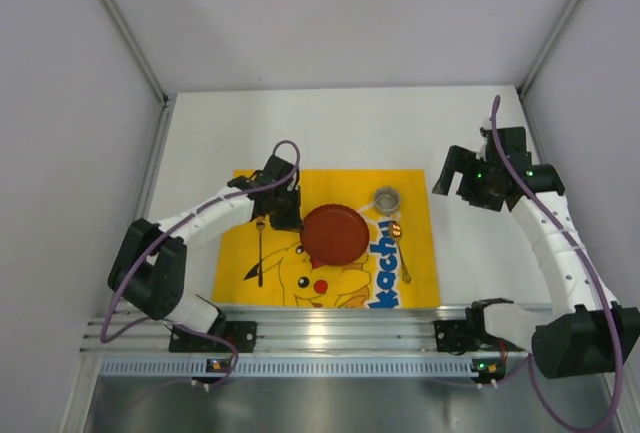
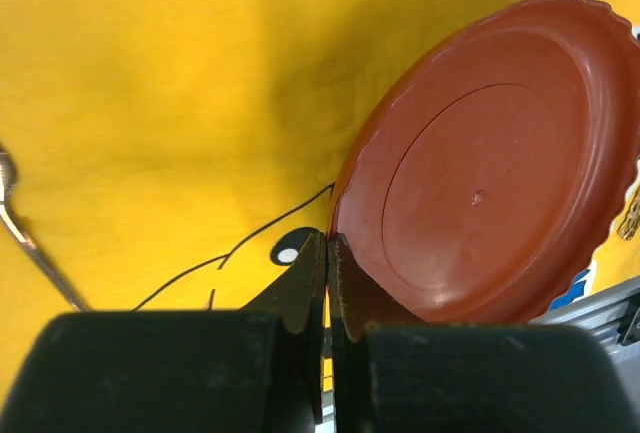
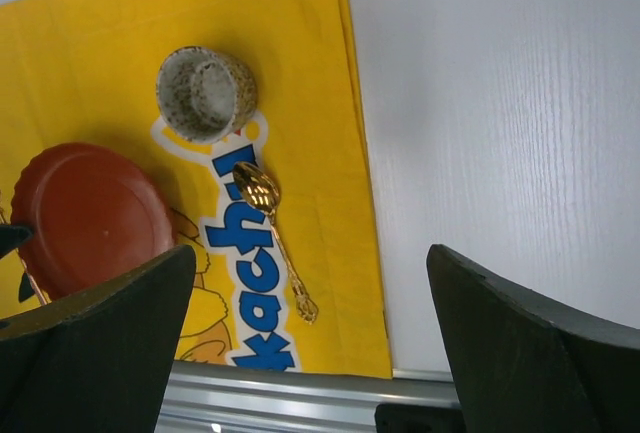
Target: Set the dinner table for one person
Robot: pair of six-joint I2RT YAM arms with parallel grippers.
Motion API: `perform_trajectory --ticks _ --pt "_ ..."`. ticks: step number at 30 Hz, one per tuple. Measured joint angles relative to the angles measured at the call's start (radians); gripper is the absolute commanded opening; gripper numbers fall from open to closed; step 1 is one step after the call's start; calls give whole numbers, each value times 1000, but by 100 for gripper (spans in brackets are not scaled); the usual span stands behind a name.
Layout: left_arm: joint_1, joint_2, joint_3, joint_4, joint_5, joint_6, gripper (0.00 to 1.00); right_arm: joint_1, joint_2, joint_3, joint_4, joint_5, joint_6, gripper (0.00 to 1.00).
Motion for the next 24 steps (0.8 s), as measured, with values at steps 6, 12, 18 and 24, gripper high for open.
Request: perform_trajectory --ticks 6,12,18,24 --pt "-62 39 2 5 -50 -31 0 0 -53 -40 -14 -2 4 100" --pt "-61 28 -4 -3 -144 -67 0 1 -91 -70 -34 -3 5 100" --pt "-61 1 -8 -39 -225 -75 98 1 -94 -76 -42 -3 5 100" --pt "-12 -3 48 -148 -359 -52 98 2 -98 -76 -48 -5 6 100"
